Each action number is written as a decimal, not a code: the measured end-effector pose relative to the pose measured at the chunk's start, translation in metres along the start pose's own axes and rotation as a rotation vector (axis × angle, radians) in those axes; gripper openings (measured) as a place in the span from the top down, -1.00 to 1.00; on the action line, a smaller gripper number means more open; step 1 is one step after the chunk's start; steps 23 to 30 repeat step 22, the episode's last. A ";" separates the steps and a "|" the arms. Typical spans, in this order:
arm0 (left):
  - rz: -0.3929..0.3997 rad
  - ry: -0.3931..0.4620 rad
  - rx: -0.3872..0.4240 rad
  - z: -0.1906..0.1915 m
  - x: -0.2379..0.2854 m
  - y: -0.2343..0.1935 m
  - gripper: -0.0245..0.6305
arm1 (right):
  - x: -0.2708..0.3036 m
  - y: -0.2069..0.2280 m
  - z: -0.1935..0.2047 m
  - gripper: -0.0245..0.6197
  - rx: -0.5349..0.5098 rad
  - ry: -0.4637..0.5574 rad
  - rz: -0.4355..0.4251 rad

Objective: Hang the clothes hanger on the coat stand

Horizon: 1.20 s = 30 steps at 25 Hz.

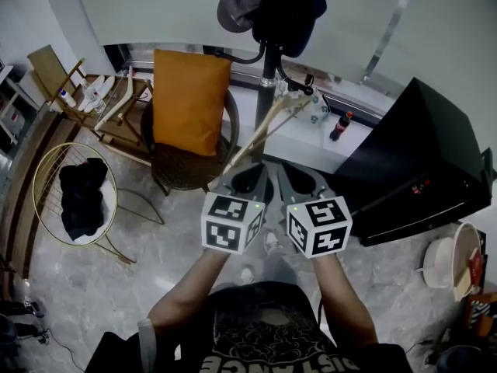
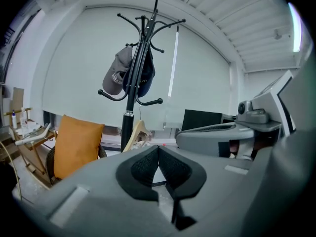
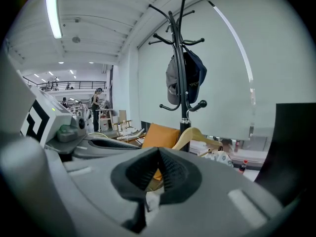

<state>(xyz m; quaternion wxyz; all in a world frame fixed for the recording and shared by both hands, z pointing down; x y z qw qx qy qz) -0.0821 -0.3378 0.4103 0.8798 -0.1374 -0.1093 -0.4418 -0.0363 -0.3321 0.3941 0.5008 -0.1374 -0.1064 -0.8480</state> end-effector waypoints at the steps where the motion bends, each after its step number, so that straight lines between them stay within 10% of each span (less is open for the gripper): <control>1: 0.001 0.002 0.000 0.000 -0.001 0.000 0.91 | -0.001 -0.002 0.000 0.92 -0.001 -0.001 -0.001; 30: -0.009 0.023 0.001 -0.001 -0.016 0.002 0.91 | -0.011 -0.013 0.008 0.92 0.001 -0.001 -0.002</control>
Point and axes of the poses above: the fingertips, and each gripper's own axes: x forward along the fingers, y to its right, z out of its underside, the point moved 1 cm from there along -x, backward along the fingers, and after that the axes turned 2 degrees about -y, right-handed, at the moved point
